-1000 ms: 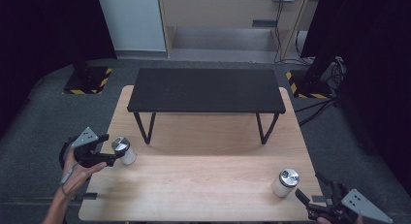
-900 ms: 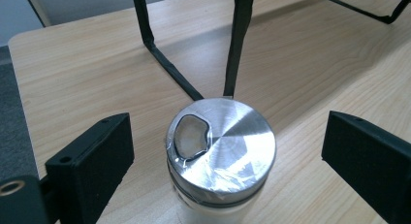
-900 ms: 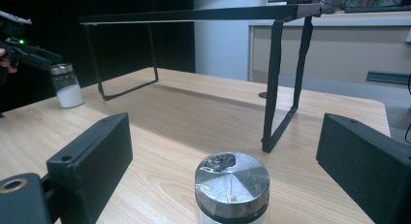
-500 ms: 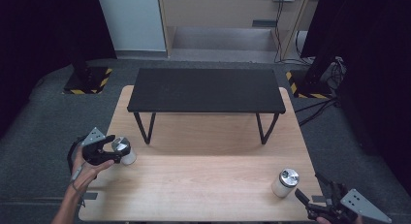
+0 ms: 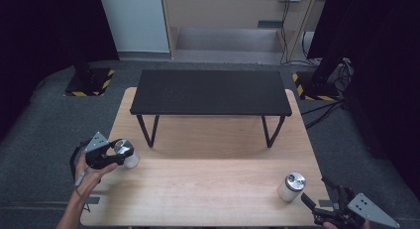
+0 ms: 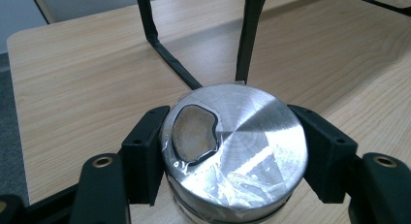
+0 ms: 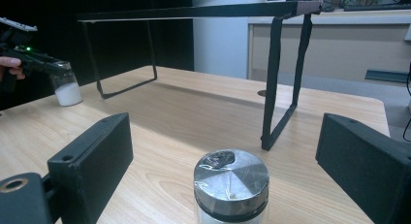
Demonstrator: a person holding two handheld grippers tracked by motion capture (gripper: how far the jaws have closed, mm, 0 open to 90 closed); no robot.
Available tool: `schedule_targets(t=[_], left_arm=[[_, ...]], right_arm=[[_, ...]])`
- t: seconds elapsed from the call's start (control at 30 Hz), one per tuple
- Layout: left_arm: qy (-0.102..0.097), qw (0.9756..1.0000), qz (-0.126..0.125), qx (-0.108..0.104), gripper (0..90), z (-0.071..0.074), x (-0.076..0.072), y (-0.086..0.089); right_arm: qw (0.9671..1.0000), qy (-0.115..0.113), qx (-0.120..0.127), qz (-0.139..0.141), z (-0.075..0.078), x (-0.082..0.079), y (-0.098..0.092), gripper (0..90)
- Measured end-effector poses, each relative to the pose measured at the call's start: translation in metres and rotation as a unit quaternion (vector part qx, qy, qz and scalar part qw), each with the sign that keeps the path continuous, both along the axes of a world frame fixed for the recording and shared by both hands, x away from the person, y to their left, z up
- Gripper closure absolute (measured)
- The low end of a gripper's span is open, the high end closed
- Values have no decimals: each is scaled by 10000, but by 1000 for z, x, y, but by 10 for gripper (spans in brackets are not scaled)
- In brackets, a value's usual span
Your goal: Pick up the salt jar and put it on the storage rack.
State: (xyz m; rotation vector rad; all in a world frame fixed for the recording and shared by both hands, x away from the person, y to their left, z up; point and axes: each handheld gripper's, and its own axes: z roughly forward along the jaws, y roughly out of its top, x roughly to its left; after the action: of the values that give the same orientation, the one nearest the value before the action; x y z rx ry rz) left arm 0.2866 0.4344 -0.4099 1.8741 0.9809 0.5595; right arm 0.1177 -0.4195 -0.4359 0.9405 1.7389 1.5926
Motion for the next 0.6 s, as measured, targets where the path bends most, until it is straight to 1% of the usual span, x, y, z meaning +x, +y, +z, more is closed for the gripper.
schedule_targets(t=[0.2,0.37,0.4,0.43,0.47,0.6], left_arm=[[24,9999,-116,102,338,5,-2,-2],[-8,9998,-198,21,338,10,-5,-1],[-20,9998,-210,7,338,13,-6,-1],[-24,9996,-268,19,338,20,-8,-3],[-24,9996,-268,19,338,20,-8,-3],[-53,9990,-453,21,338,39,-11,-6]], right_arm=[[10000,-5,15,-4,0,0,0,62],[10000,-18,11,-4,1,-1,0,62],[10000,-20,12,-5,1,-1,0,62],[10000,-28,23,-9,1,-1,0,62],[10000,-28,23,-9,1,-1,0,62],[10000,-58,17,4,2,-2,0,63]])
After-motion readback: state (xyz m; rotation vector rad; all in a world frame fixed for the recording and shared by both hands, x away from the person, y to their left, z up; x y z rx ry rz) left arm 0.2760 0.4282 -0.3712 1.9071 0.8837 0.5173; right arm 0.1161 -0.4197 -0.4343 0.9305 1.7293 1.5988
